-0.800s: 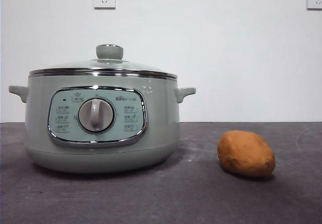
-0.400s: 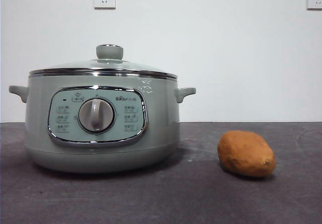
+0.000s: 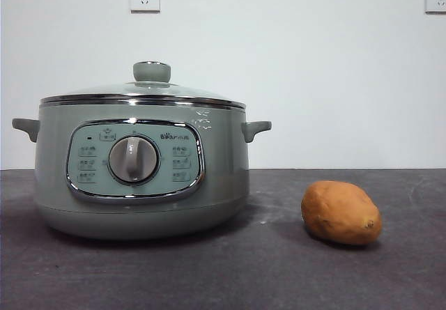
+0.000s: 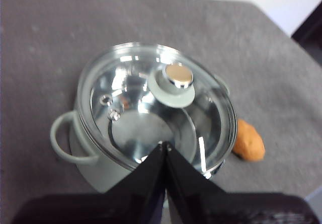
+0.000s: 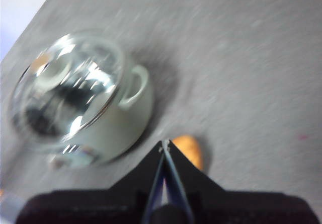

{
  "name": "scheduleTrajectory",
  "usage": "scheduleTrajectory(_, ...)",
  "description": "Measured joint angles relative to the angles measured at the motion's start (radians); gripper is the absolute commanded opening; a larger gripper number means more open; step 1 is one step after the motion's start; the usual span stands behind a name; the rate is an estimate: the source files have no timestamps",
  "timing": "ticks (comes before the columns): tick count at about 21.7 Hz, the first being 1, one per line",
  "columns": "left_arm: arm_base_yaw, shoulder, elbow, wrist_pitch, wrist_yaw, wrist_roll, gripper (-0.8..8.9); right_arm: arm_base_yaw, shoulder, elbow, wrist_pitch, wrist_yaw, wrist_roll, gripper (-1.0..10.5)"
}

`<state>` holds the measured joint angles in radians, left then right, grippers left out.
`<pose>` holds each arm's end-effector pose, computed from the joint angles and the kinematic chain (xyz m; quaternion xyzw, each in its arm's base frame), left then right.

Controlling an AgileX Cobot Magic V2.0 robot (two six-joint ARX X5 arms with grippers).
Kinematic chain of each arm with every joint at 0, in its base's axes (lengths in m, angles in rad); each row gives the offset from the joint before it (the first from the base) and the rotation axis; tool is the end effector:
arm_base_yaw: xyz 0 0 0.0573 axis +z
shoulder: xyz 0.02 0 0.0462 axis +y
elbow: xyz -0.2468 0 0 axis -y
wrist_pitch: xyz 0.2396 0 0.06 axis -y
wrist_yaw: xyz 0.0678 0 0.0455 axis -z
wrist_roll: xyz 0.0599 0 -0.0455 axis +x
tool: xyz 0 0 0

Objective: Pick up the potato,open the lid,put the potato in the pot,close the lid

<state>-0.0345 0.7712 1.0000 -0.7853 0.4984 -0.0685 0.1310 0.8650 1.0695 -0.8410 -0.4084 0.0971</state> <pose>0.1639 -0.0343 0.3247 -0.0949 0.2758 -0.2439 0.9249 0.1764 0.0472 0.3258 0.0876 0.3218 0.2377 0.9123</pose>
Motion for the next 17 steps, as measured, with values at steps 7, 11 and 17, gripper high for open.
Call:
scheduleTrajectory(7,0.0,0.091,0.029,-0.031,0.003,0.032,4.67,0.0,0.1,0.017,-0.027,-0.056,-0.058,6.1)
scheduleTrajectory(11,0.0,0.093,0.029,0.01,0.003,0.032,4.67,0.016,0.119,0.017,-0.008,-0.054,-0.058,5.9)
scheduleTrajectory(17,0.0,0.093,0.03,0.051,0.003,0.025,4.67,0.189,0.235,0.017,0.019,0.201,0.004,5.9)
